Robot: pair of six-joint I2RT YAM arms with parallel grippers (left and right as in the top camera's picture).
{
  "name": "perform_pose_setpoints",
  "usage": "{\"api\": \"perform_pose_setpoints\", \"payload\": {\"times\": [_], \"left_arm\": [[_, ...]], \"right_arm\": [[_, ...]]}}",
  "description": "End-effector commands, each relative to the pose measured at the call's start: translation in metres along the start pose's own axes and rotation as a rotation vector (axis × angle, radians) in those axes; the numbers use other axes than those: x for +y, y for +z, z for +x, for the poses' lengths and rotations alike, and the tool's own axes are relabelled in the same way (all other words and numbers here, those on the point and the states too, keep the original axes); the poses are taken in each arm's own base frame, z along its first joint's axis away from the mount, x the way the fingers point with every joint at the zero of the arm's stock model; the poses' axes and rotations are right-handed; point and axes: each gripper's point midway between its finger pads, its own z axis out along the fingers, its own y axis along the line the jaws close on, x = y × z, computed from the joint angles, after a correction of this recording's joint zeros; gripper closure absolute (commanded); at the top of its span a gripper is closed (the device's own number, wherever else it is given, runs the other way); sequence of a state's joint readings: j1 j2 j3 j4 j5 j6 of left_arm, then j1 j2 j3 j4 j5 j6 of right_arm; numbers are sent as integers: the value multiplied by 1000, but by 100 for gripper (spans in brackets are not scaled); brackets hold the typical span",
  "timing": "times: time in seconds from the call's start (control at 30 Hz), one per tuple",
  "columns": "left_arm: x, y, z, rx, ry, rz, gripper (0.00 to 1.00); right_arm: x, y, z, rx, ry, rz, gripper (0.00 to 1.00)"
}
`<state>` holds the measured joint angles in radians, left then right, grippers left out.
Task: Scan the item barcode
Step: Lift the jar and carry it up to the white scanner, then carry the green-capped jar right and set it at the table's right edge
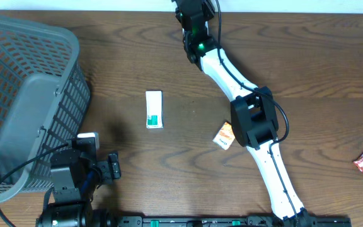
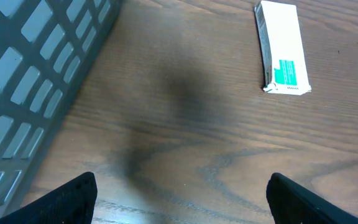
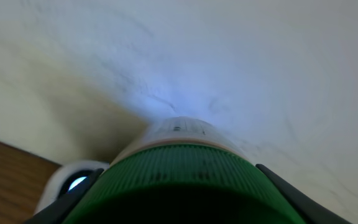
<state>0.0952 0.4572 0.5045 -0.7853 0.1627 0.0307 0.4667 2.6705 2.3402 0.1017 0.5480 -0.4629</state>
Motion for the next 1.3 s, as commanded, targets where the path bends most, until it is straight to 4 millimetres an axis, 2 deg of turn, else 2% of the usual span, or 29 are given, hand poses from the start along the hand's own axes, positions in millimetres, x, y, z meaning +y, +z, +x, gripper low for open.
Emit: {"api": "perform_pose_setpoints", "payload": {"times": [0.0, 0.03, 0.07, 0.1, 0.2, 0.3, 0.37, 0.5, 0.6, 0.67, 0.8, 0.97, 1.07, 1.27], "left_arm": [[-2, 0, 0, -1, 16, 11, 12], [-2, 0, 0, -1, 16, 11, 12], [-2, 0, 0, -1, 16, 11, 12], [-2, 0, 0, -1, 16, 11, 12], [-2, 0, 0, -1, 16, 11, 12], [-2, 0, 0, -1, 16, 11, 12], [-2, 0, 0, -1, 16, 11, 12], [-2, 0, 0, -1, 16, 11, 12], [-2, 0, 0, -1, 16, 11, 12], [-2, 0, 0, -1, 16, 11, 12], [-2, 0, 0, -2, 16, 11, 12], [-2, 0, 0, -1, 16, 11, 12], [-2, 0, 0, -2, 16, 11, 12], [-2, 0, 0, -1, 16, 11, 12]], "right_arm": [[-30, -12, -27, -2, -32, 61, 47], [-36, -15, -29, 11, -38, 66, 46], [-54, -24, -36, 42, -48, 90, 45], [-63, -27, -37, 59, -54, 101, 45], [-101, -39, -36, 135, -76, 151, 46], [-142, -50, -19, 251, -84, 208, 45], [-167, -57, 3, 346, -63, 239, 45], [-210, -68, 64, 554, -53, 291, 46], [-242, -78, 120, 722, -3, 322, 51], [-264, -88, 160, 831, 80, 325, 54], [-315, -109, 227, 1000, 258, 364, 53], [-368, -141, 297, 1151, 477, 384, 55], [-395, -159, 334, 1206, 604, 389, 57], [-420, -191, 403, 1288, 804, 371, 58]]}}
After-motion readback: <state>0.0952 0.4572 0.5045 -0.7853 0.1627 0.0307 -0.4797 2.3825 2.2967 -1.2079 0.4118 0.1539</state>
